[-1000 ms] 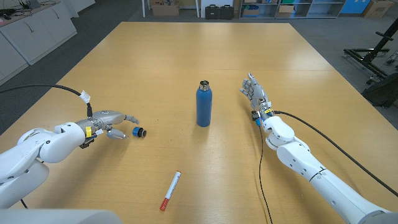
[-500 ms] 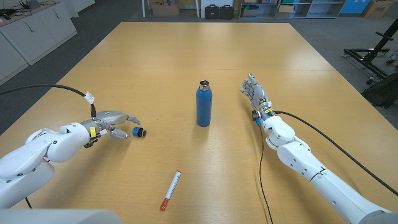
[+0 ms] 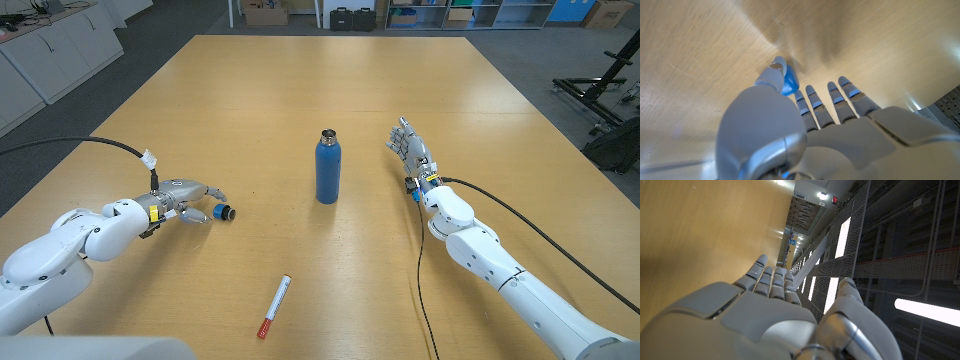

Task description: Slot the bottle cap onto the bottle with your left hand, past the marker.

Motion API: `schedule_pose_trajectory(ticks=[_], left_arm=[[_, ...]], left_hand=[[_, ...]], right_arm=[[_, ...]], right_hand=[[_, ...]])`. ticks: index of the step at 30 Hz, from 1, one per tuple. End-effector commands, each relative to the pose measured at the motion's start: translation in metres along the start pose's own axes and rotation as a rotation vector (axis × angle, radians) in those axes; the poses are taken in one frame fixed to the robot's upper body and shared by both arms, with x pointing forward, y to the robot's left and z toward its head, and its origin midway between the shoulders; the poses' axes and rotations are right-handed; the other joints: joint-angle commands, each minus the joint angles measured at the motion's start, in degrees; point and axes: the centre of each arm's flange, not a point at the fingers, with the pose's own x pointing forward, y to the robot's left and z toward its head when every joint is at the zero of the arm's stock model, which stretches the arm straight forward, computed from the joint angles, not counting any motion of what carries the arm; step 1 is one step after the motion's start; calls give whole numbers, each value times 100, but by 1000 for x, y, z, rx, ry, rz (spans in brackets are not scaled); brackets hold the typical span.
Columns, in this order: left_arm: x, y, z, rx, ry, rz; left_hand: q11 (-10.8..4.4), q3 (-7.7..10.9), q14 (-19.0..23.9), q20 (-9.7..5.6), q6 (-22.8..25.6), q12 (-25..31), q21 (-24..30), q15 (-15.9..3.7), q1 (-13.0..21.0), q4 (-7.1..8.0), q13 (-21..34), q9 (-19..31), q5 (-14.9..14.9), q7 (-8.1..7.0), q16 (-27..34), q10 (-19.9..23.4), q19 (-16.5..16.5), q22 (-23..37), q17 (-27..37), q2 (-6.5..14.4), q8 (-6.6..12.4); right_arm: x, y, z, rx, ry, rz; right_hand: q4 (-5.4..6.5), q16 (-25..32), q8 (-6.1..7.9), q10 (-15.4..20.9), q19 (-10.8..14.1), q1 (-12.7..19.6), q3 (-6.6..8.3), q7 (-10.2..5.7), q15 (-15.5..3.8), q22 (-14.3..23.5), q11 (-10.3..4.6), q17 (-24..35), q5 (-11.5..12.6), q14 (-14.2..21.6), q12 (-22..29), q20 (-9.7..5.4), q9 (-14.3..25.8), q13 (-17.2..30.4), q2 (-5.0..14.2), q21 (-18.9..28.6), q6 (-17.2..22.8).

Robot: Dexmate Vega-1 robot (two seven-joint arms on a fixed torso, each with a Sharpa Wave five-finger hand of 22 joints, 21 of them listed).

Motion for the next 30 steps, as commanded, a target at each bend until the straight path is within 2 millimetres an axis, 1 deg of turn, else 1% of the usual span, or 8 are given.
schedule_pose_trajectory(ticks=[1, 7, 15, 18, 19, 21, 25, 30], left_arm=[[4, -8, 1, -17, -6, -9], [5, -10, 4, -18, -12, -11], [4, -8, 2, -15, 4, 4], [3, -7, 2, -16, 5, 8], [4, -8, 3, -16, 5, 10], [4, -9, 3, -22, 2, 11], [6, -11, 5, -24, -3, 6], [7, -12, 4, -25, 0, -15]], left_hand=[[2, 17, 78, -221, 104, 35, 18, -921, 26, 17, 8, 30, -13, 5, 14, 115, 47, 15, 17, 59, 73], [2, 20, 93, -221, 116, 36, 18, -920, 25, 20, 8, 29, -13, 4, 16, 129, 51, 15, 18, 67, 78], [0, 117, 231, -234, 403, 72, 13, -953, 135, -11, 12, 26, -5, 5, -10, 438, 107, 12, 12, 183, 200], [1, 184, 305, -280, 567, 90, 8, -964, 203, -9, 14, 22, 2, 7, -10, 611, 128, 8, 16, 272, 264], [-2, 208, 344, -290, 692, 106, 3, -948, 224, -13, 15, 19, 3, 10, -22, 756, 144, 4, 10, 290, 311], [-4, 230, 388, -301, 738, 102, -1, -963, 244, -11, 14, 16, 8, 8, -16, 795, 146, 4, 14, 321, 327], [-4, 235, 405, -315, 751, 98, 2, -959, 245, -9, 13, 14, 9, 7, -15, 806, 159, 4, 15, 325, 332], [1, 186, 432, -252, 674, 32, 1, -931, 183, -6, 5, 2, -7, 4, -37, 724, 175, 5, 16, 228, 295]], right_arm=[[0, 4, 0, -2, -1, 8], [-1, 4, 0, -3, -3, 10], [-4, 4, -1, -3, -4, 9], [-4, 4, -1, -3, -7, 9], [-5, 4, -1, -2, -9, 9], [-5, 4, -1, -4, -10, 10], [-5, 4, -1, -5, -9, 11], [-5, 4, -2, -7, -5, 11]], right_hand=[[-6, 32, -6, 45, 31, 11, 4, -24, 3, 6, 31, 15, 57, 40, 17, 1, 19, 16, 17, -16, 23], [-5, 32, -5, 47, 31, 9, 2, -31, -5, 6, 25, 16, 57, 42, 17, 2, 19, 17, 17, -23, 27], [-4, 33, -8, 47, 35, 8, 0, -38, -2, 7, 30, 18, 57, 45, 16, 2, 19, 17, 16, -30, 25], [-4, 32, -9, 48, 36, 7, -1, -38, 1, 7, 28, 18, 57, 42, 16, 4, 20, 17, 16, -31, 23], [-4, 32, -10, 48, 37, 7, -2, -38, 1, 7, 31, 18, 57, 42, 16, 2, 20, 17, 16, -32, 22], [-4, 33, -9, 52, 38, 6, -3, -46, 2, 7, 36, 19, 56, 44, 17, 5, 20, 17, 14, -35, 25], [-4, 31, -12, 48, 36, 4, -5, -45, 2, 7, 34, 19, 55, 40, 15, 7, 20, 18, 13, -40, 21], [-3, 32, -14, 46, 38, 2, -7, -52, 7, 7, 37, 20, 54, 44, 13, 5, 20, 18, 10, -46, 17]])
